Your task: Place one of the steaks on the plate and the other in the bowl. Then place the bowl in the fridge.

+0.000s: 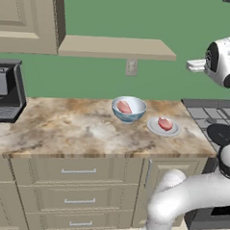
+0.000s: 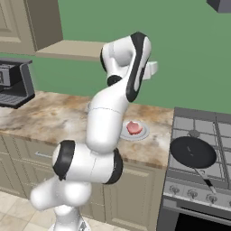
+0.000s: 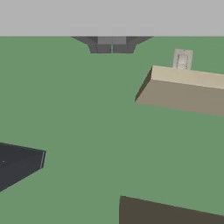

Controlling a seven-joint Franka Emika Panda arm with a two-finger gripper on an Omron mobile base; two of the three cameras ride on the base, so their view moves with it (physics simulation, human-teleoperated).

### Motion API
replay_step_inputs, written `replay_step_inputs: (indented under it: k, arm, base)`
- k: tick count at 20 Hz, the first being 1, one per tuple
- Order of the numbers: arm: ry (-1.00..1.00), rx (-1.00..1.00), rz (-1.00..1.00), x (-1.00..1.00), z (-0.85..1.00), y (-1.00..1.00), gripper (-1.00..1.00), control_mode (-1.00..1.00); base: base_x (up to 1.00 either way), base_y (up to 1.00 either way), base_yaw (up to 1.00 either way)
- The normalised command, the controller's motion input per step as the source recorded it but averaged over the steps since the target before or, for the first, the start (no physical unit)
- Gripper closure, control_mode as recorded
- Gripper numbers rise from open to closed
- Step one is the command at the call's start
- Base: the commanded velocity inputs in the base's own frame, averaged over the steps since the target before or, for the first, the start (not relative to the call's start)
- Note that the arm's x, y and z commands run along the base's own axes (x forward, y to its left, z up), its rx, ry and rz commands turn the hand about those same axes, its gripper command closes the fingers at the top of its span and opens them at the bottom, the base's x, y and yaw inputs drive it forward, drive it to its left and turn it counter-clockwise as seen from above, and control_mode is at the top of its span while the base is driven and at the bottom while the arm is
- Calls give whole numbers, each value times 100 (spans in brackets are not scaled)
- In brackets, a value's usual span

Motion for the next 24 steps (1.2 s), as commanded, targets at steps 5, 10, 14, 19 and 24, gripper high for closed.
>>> replay_step_inputs:
  k: [5,10,14,19,24]
  arm:
    - [10,0,-4,100,-48,-50,100,-100]
    - [6,0,-18,86,-33,-45,100,-100]
    - [41,4,-10,92,-15,-77,100,-100]
    - [34,16,4,98,-10,-100,100,-100]
    - [12,18,10,100,14,-100,100,-100]
  base:
    - [0,0,0]
    - [0,0,0]
    - [0,0,0]
    - [0,0,0]
    - [0,0,0]
